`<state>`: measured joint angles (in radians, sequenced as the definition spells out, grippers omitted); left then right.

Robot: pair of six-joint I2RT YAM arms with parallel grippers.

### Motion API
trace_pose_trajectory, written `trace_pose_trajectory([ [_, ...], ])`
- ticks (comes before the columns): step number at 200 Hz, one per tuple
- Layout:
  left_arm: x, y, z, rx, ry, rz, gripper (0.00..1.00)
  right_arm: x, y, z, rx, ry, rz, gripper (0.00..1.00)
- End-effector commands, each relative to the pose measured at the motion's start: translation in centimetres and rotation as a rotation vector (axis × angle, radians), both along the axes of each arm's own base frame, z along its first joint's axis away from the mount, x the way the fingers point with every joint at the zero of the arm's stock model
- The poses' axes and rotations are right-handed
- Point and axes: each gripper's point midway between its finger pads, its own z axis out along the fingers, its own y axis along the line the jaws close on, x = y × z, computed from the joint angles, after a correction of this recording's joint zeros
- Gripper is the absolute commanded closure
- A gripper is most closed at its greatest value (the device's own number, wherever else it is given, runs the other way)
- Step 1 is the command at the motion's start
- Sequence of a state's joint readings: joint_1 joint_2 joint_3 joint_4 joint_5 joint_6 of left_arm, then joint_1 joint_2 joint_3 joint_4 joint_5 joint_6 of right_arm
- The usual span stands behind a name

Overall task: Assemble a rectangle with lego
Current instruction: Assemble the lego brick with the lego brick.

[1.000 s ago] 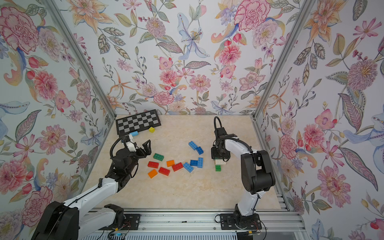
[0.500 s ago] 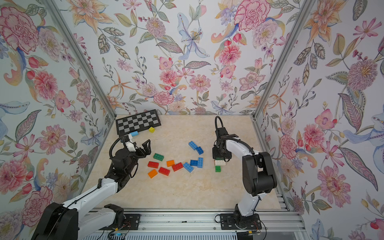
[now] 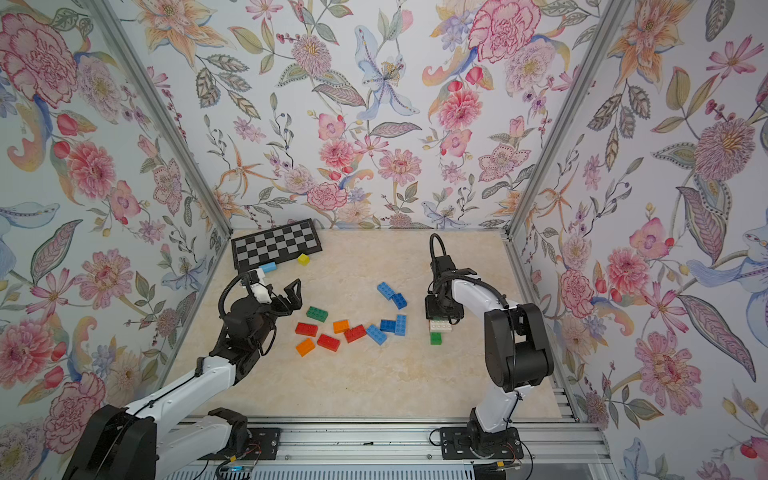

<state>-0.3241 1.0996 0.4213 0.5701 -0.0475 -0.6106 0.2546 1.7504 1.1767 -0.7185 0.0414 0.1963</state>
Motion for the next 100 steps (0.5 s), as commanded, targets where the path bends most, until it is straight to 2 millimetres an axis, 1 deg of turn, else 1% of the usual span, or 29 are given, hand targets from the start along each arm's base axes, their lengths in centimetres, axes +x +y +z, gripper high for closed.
trace_pose_trajectory([
  [1, -0.1, -0.1, 0.7, -0.024, -0.025, -0.003, 0.01, -1.4, -0.2, -1.3, -0.025, 0.076, 0.020, 0.75],
  [61, -0.1, -0.2, 0.5, -0.022, -0.022, -0.003, 0.01, -1.4, -0.4, -2.2, -0.042, 0.100, 0.006, 0.74],
  [100, -0.2, 0.0, 0.5, -0.021, -0.024, 0.002, 0.01, -2.0, -0.8, -3.2, -0.069, 0.150, -0.002, 0.74],
])
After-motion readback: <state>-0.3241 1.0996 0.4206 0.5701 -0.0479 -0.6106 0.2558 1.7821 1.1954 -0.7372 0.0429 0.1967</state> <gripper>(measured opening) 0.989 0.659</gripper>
